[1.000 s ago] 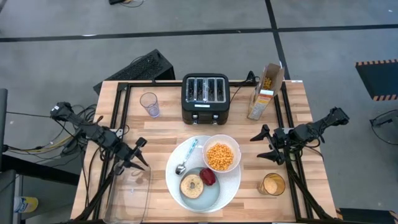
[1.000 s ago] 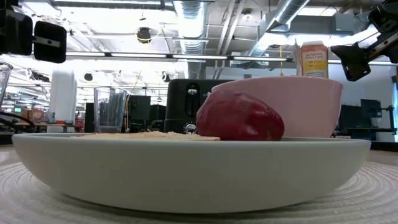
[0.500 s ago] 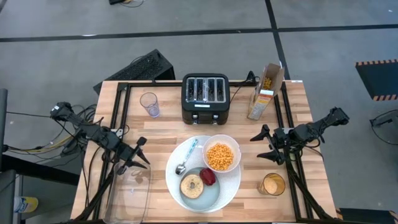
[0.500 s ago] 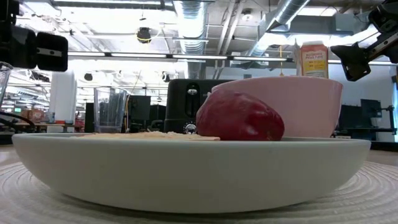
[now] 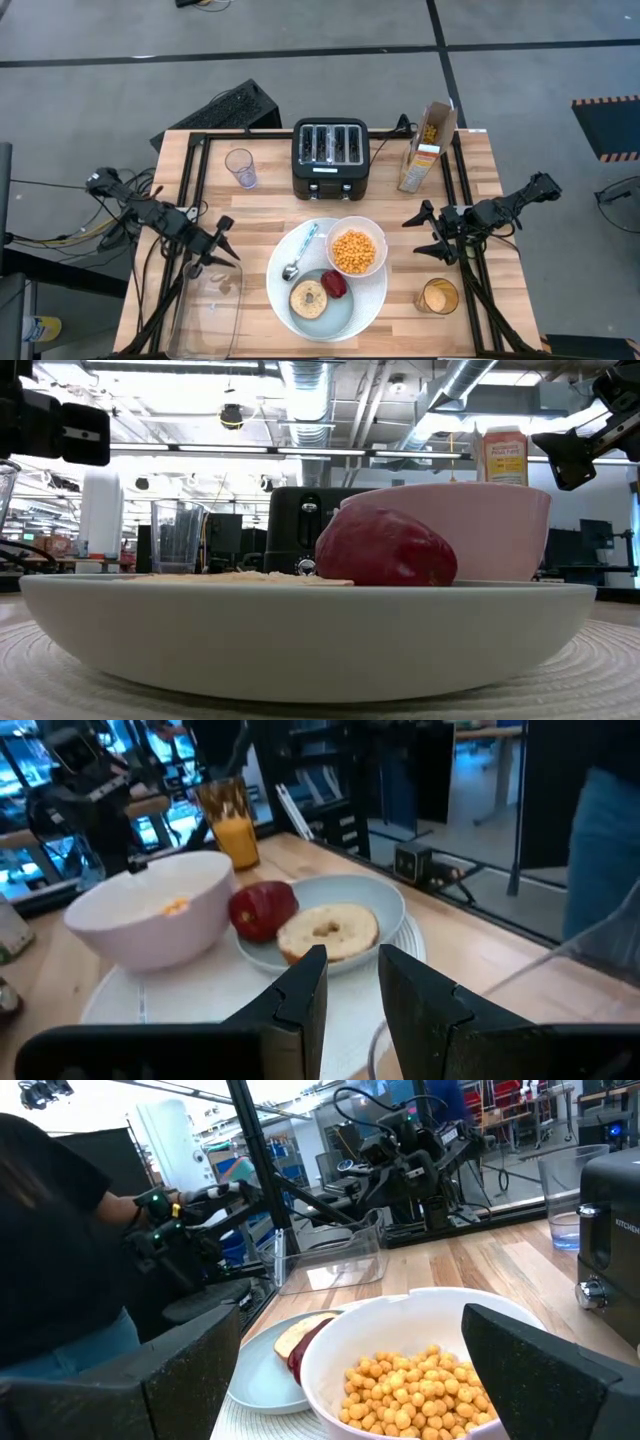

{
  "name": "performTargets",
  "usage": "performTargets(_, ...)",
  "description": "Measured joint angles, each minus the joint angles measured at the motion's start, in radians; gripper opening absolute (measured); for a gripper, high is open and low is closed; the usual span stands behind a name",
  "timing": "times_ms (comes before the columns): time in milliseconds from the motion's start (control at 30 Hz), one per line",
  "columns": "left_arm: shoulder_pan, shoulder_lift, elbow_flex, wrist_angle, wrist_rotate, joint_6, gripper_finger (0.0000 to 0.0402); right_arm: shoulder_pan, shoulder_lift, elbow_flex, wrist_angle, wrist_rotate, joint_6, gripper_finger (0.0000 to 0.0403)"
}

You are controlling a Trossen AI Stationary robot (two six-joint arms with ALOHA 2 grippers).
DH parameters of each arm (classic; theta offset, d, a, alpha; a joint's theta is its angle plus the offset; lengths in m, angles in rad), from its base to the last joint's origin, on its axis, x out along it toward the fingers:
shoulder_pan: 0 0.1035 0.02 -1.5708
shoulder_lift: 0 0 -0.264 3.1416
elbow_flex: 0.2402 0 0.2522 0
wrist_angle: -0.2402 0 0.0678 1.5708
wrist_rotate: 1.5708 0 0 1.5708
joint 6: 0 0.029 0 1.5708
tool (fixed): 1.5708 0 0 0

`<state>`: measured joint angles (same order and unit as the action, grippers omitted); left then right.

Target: Arrange a breakfast setting

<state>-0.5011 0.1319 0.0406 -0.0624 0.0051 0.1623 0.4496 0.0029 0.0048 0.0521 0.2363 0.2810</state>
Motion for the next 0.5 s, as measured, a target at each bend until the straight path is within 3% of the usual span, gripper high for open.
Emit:
performTargets(333,0.001,-0.131,0.000,0.000,0.001,-0.002,0.0083,0.000,0.000,0.000,0.000,0.000,0.000,0.0400)
performTargets(500,0.013,-0.130,-0.001,0.000,-0.005,-0.002,0.0083,0.000,0.000,0.000,0.000,0.000,0.000,0.0400)
